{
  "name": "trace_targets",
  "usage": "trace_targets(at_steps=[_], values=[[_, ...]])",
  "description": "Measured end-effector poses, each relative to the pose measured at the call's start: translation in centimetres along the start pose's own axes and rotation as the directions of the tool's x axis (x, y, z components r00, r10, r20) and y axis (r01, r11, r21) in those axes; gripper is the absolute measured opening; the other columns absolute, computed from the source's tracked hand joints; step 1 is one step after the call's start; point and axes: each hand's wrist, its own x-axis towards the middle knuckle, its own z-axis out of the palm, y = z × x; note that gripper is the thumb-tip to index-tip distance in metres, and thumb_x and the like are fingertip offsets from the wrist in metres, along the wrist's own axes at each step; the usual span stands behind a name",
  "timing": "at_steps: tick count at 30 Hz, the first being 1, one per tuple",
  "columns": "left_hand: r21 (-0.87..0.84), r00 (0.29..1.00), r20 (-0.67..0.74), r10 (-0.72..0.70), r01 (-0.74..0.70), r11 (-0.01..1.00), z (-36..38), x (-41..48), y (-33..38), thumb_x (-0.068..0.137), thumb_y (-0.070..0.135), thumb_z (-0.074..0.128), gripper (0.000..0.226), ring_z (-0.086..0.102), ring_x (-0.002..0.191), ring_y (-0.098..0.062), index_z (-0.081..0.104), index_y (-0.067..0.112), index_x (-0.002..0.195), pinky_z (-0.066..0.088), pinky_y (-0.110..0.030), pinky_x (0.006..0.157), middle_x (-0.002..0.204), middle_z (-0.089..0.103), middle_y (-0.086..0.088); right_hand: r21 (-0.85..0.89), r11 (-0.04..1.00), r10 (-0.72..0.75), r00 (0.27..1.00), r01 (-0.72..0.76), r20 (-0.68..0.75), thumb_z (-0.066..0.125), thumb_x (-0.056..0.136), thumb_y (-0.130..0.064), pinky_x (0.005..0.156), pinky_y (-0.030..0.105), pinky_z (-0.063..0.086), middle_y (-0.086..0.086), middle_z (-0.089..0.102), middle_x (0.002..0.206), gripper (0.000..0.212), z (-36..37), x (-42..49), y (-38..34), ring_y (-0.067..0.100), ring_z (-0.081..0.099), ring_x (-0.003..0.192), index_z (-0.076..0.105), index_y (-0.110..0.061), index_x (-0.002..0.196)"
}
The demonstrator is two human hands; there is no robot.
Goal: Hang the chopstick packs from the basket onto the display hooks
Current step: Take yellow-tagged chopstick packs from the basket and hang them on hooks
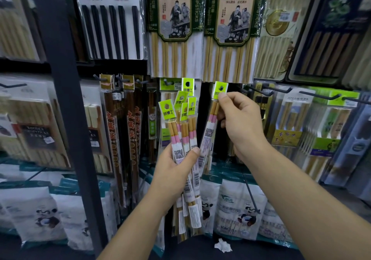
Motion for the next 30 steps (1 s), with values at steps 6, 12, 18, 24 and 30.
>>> trace_targets(at_steps=[6,12,18,24,30], values=[[0.014,0.998,-0.046,-0.042,0.042,0.999,-0.4,0.0,0.0,0.097,0.031,0.070,0.014,0.072,0.104,-0.005,0.072,0.035,0.110,0.053,-0.033,0.093,0.109,0.077,0.015,-0.040,0.999,-0.013,0.999,0.011,-0.039,0.058,0.103,-0.024,0.057,0.023,0.042,-0.001,0.052,0.065,0.029,0.5,1.0,0.1,0.011,0.047,0.059,0.069,-0.007,0.082],[-0.002,0.997,-0.032,-0.075,0.075,0.997,-0.8,-0.1,0.4,0.098,0.031,0.068,0.016,0.072,0.104,-0.003,0.070,0.039,0.111,0.053,-0.030,0.090,0.110,0.076,0.016,-0.007,1.000,0.019,0.999,-0.019,-0.048,0.058,0.101,-0.023,0.052,0.021,0.041,-0.008,0.049,0.058,0.032,0.4,1.3,0.2,0.006,0.044,0.053,0.067,-0.019,0.070],[-0.003,0.996,0.006,-0.094,0.094,0.996,-0.8,-0.3,0.6,0.098,0.033,0.069,0.018,0.070,0.108,-0.003,0.069,0.042,0.114,0.053,-0.034,0.095,0.114,0.075,0.019,-0.076,0.995,0.054,0.996,-0.059,-0.069,0.060,0.100,-0.027,0.073,0.036,0.057,0.009,0.059,0.071,0.032,0.2,2.0,1.2,0.027,0.056,0.065,0.068,-0.006,0.078],[0.016,0.995,-0.006,-0.101,0.101,0.995,-0.9,-0.2,0.6,0.087,0.047,0.074,0.016,0.072,0.104,-0.005,0.070,0.053,0.101,0.055,-0.034,0.091,0.110,0.076,0.015,-0.200,0.979,0.018,0.990,-0.046,-0.142,0.067,0.096,-0.035,0.063,0.018,0.045,-0.001,0.069,0.072,0.027,-0.3,2.3,2.5,-0.002,0.059,0.063,0.073,-0.017,0.077],[0.028,0.994,0.021,-0.108,0.107,0.994,-0.9,0.0,0.4,0.078,0.055,0.075,0.024,0.074,0.099,-0.009,0.071,0.051,0.101,0.057,-0.031,0.084,0.106,0.078,0.011,-0.225,0.974,-0.034,0.995,0.011,-0.098,0.067,0.096,-0.033,0.058,0.007,0.044,-0.007,0.067,0.074,0.017,-0.4,0.2,2.1,-0.008,0.058,0.066,0.069,-0.022,0.083]])
